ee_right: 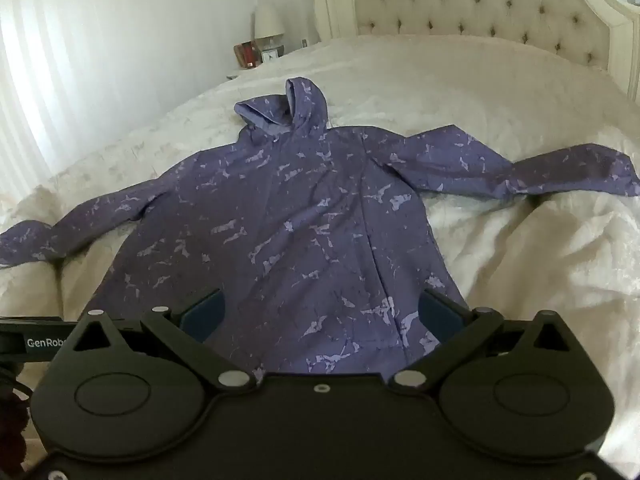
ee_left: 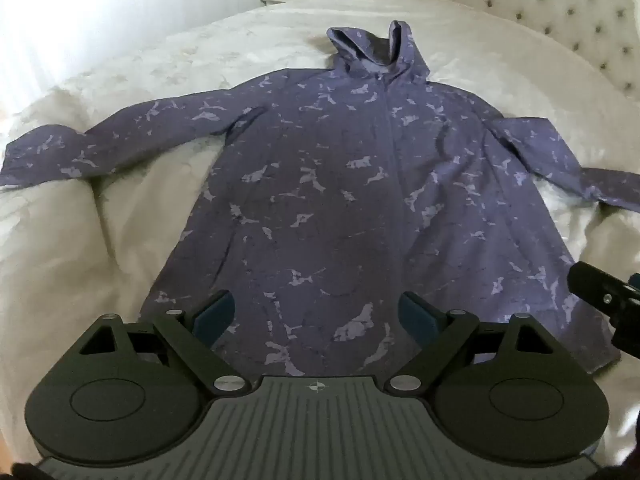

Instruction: Fold large clothes

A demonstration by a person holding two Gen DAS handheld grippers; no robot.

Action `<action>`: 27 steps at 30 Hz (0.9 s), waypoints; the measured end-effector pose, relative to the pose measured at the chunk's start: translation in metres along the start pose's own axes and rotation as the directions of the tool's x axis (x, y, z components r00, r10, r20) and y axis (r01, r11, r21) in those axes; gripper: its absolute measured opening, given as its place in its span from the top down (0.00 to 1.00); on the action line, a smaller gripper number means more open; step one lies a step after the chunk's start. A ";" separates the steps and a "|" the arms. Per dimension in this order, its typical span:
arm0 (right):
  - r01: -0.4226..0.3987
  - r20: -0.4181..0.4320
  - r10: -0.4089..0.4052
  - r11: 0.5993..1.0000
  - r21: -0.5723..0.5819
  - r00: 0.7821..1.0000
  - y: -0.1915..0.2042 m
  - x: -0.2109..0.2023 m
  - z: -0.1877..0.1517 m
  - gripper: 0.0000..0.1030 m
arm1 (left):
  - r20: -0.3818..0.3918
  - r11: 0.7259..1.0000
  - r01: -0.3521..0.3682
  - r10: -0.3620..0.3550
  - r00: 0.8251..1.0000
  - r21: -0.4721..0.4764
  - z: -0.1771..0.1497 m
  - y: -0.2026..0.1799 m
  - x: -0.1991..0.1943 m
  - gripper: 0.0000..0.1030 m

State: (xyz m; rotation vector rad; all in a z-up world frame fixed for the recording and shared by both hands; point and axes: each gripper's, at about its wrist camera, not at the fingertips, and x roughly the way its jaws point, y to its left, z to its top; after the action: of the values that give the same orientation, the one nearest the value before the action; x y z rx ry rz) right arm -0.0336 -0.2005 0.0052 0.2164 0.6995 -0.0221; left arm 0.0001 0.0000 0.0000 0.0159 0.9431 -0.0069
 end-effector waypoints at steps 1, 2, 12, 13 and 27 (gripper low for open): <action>-0.005 0.002 0.005 1.000 0.006 1.000 0.000 0.000 0.000 0.01 | 0.010 1.000 -0.007 0.006 1.000 0.003 0.000 0.000 0.000 0.13; -0.009 0.003 0.009 1.000 0.011 1.000 0.000 0.000 0.000 0.01 | 0.008 1.000 -0.003 0.003 1.000 -0.001 0.000 0.000 0.000 0.13; -0.013 -0.033 0.015 0.999 0.035 0.999 -0.005 0.012 -0.009 0.01 | -0.021 1.000 0.020 -0.020 1.000 -0.016 0.002 0.018 0.004 0.13; -0.013 -0.037 0.014 0.999 0.038 0.999 -0.005 0.011 -0.009 0.01 | -0.017 1.000 0.007 -0.007 1.000 -0.013 -0.001 0.012 0.005 0.13; -0.011 -0.065 0.014 0.999 0.043 0.998 -0.002 0.014 -0.012 0.01 | -0.040 1.000 0.005 -0.006 0.999 -0.009 -0.004 0.009 0.010 0.13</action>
State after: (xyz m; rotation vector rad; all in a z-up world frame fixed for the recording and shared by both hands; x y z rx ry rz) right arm -0.0305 -0.1991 -0.0125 0.2634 0.7633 -0.0179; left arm 0.0029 0.0092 -0.0104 0.0048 0.9833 -0.0072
